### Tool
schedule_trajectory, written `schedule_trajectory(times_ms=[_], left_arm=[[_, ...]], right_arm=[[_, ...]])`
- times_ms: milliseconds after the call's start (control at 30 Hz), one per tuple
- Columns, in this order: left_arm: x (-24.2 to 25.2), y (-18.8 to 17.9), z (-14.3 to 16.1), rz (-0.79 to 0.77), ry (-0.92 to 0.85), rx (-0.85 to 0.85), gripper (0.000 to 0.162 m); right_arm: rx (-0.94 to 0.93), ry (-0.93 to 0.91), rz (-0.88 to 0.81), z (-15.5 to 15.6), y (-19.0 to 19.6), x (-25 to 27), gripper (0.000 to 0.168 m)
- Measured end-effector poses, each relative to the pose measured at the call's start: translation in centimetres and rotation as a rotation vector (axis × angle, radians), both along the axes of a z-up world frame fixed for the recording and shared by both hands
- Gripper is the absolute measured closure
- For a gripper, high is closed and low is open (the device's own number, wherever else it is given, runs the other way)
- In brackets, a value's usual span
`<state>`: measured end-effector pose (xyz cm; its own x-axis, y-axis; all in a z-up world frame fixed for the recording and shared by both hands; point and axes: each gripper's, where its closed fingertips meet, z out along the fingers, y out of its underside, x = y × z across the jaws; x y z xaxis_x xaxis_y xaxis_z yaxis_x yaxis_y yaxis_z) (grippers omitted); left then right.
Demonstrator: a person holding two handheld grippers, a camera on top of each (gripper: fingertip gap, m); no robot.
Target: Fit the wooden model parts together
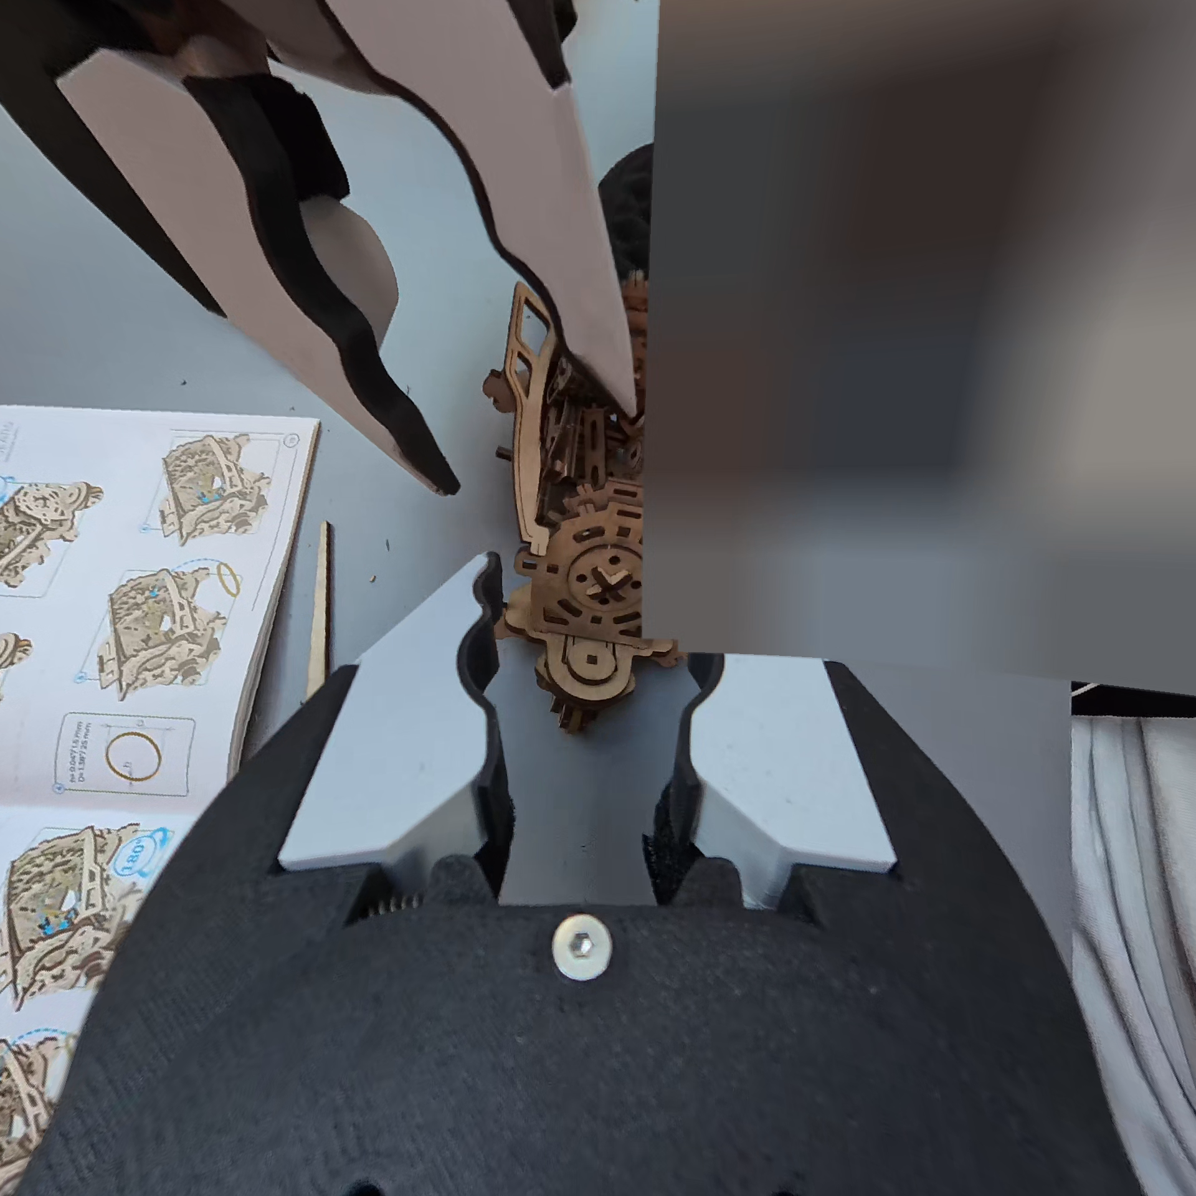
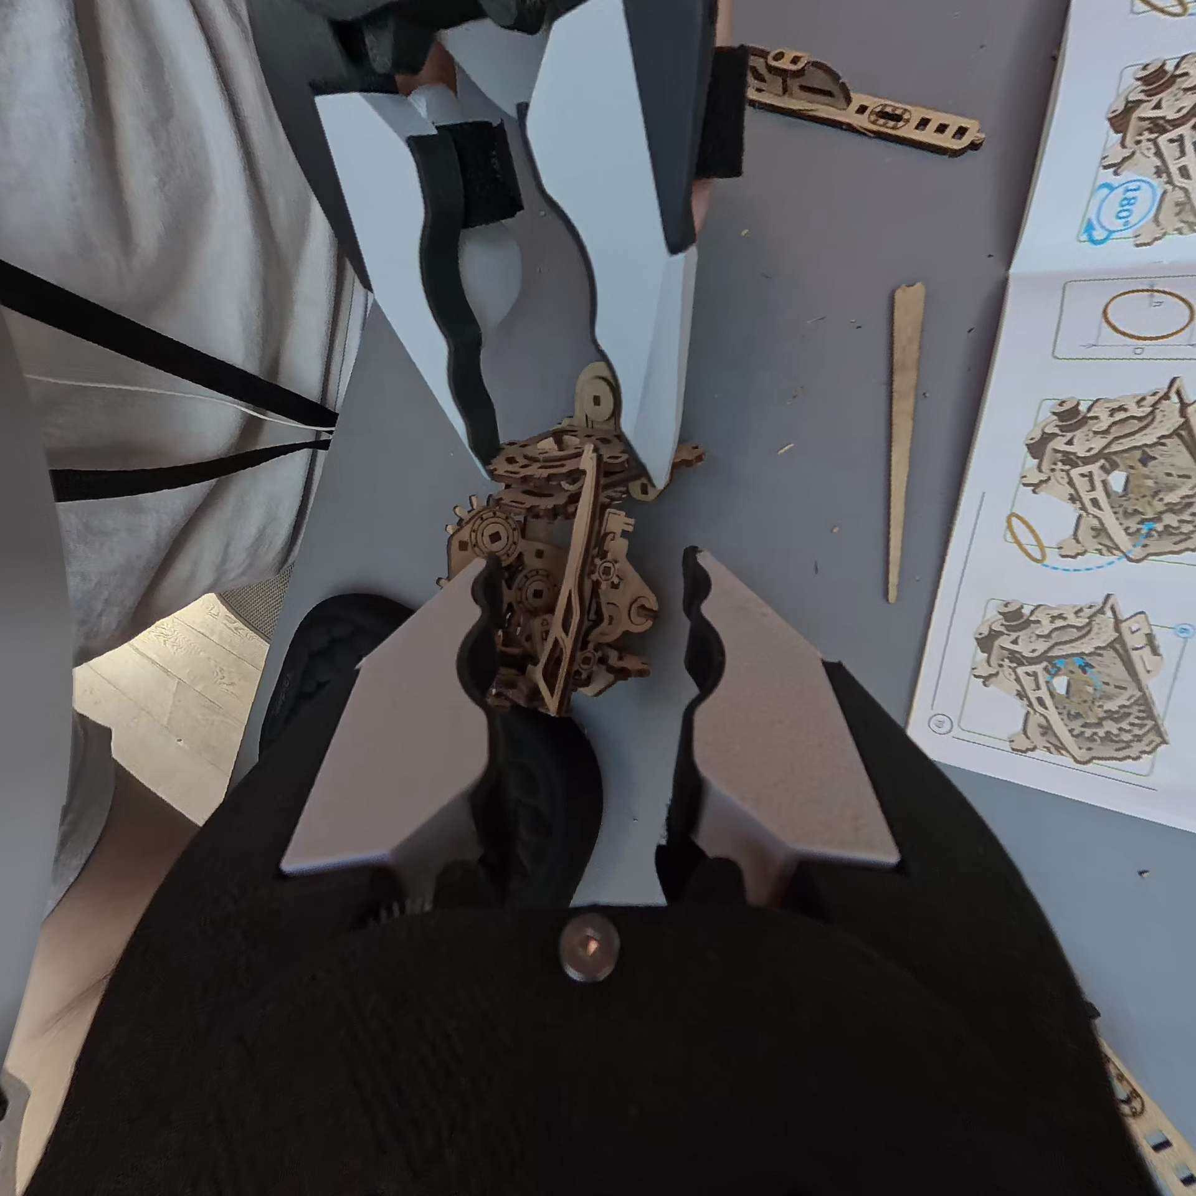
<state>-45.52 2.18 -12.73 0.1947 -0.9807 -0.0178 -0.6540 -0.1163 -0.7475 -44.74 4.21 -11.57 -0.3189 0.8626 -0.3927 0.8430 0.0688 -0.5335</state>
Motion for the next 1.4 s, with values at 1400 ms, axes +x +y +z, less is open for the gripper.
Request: schedule_trajectory(times_ms=[1400], left_arm=[[-1.9,0.4,2.4,-0.260,-0.353,0.304,0.113]], right_arm=[[-0.303,0.055,-0.045,0.4,-0.7,-1.3,0.154]])
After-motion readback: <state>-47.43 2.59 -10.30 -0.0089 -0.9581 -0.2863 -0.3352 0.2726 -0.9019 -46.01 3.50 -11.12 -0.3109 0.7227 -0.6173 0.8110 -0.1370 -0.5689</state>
